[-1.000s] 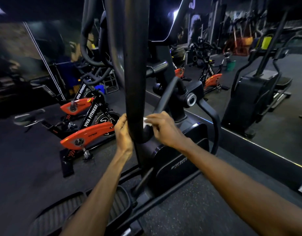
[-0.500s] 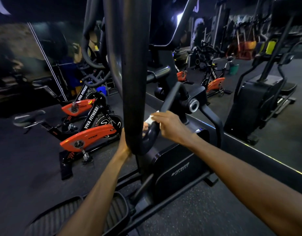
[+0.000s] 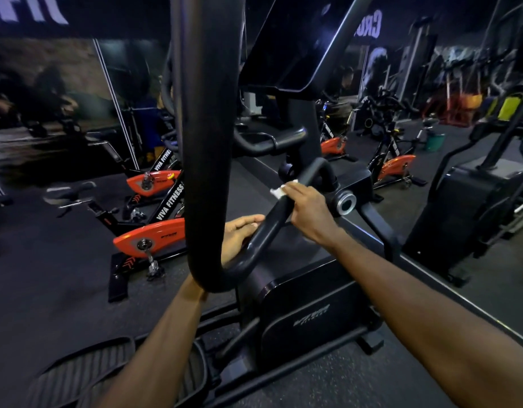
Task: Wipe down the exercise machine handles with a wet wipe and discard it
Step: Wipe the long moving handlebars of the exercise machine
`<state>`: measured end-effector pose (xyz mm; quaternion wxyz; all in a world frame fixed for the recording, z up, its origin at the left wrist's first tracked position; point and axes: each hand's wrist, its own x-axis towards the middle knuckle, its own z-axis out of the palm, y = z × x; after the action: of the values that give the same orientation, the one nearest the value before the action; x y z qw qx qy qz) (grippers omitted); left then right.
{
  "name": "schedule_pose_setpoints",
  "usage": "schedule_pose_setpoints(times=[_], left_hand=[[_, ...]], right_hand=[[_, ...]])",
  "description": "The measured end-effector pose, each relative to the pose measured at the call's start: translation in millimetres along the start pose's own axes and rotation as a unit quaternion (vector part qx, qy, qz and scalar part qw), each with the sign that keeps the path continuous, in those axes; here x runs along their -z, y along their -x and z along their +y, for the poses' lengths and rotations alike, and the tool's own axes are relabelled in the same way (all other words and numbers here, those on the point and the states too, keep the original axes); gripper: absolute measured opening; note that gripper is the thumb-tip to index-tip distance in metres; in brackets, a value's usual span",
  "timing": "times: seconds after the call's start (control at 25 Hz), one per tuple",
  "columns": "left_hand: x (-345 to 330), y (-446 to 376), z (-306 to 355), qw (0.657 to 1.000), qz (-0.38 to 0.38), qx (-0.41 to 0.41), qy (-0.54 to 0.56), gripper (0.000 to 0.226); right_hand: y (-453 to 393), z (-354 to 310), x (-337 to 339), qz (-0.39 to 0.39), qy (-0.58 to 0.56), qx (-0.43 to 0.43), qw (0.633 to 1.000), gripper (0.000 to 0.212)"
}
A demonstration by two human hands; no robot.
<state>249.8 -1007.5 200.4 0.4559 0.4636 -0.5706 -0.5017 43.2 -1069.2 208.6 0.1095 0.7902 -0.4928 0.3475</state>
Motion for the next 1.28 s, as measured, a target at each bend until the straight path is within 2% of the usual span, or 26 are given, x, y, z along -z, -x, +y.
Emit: schedule_pose_setpoints(times=[0.08, 0.2, 0.32, 0.44, 0.48, 0.6, 0.68, 0.72, 0.84, 0.96, 1.04, 1.12, 1.16, 1.24, 1.28], left_hand=[[-5.9, -7.7, 8.3, 0.999, -0.022, 0.005, 0.04, 0.028], [-3.0, -14.4, -1.7, 0.995, -0.024, 0.025, 0.09, 0.032], [-6.7, -22.6, -2.0, 0.986, -0.045, 0.05, 0.151, 0.035], [-13.2, -31.2, -10.6, 0.965, -0.062, 0.071, 0.245, 0.038], [-15.5, -32.8, -12.4, 0.956, -0.062, 0.084, 0.274, 0.04], [-21.9, -39.1, -20.9, 0.925, -0.065, 0.104, 0.361, 0.043], [-26.2, -40.8, -25.5, 0.913, -0.066, 0.095, 0.391, 0.044], [-28.2, -41.0, -28.2, 0.911, -0.067, 0.09, 0.397, 0.044], [-32.3, -38.6, -32.5, 0.904, -0.07, 0.079, 0.414, 0.044], [-38.5, -34.8, -35.0, 0.899, -0.062, 0.051, 0.431, 0.049], [-48.8, -34.4, -37.5, 0.901, -0.018, 0.046, 0.431, 0.047], [-66.3, -31.7, -43.5, 0.925, 0.052, 0.082, 0.368, 0.039], [-80.0, -28.5, -47.0, 0.936, 0.062, 0.112, 0.328, 0.037], [-110.4, -17.6, -49.7, 0.953, 0.042, 0.148, 0.26, 0.029], [-124.9, -12.6, -45.7, 0.968, 0.038, 0.127, 0.215, 0.027]], right_hand=[[-2.3, 7.5, -5.1, -0.015, 0.022, 0.039, 0.999, 0.054], [-17.5, 21.4, -0.4, 0.009, -0.002, -0.036, 0.999, 0.054], [-22.6, 34.6, -4.8, -0.01, -0.002, 0.024, 1.0, 0.053], [-28.8, 42.3, -2.9, 0.014, -0.05, -0.041, 0.998, 0.054], [-29.0, 42.7, -3.9, 0.019, -0.057, -0.04, 0.997, 0.053], [-28.7, 47.4, -6.9, -0.021, -0.03, 0.04, 0.999, 0.052], [-41.3, 59.8, -1.6, -0.04, -0.035, -0.006, 0.999, 0.05], [-49.6, 67.4, 0.9, -0.054, -0.03, -0.035, 0.997, 0.049], [-66.3, 77.5, 3.6, -0.103, 0.003, -0.05, 0.993, 0.044], [-78.3, 88.0, 0.1, -0.099, -0.015, -0.082, 0.992, 0.042], [-81.4, 100.1, -3.8, -0.083, -0.037, -0.077, 0.993, 0.041], [-82.7, 105.8, -6.3, -0.028, -0.124, -0.147, 0.981, 0.04], [-83.9, 108.5, -6.1, -0.01, -0.163, -0.192, 0.968, 0.044], [-83.4, 112.5, -10.5, -0.004, -0.205, -0.226, 0.952, 0.046], [-83.2, 113.5, -12.3, -0.003, -0.211, -0.223, 0.952, 0.043]])
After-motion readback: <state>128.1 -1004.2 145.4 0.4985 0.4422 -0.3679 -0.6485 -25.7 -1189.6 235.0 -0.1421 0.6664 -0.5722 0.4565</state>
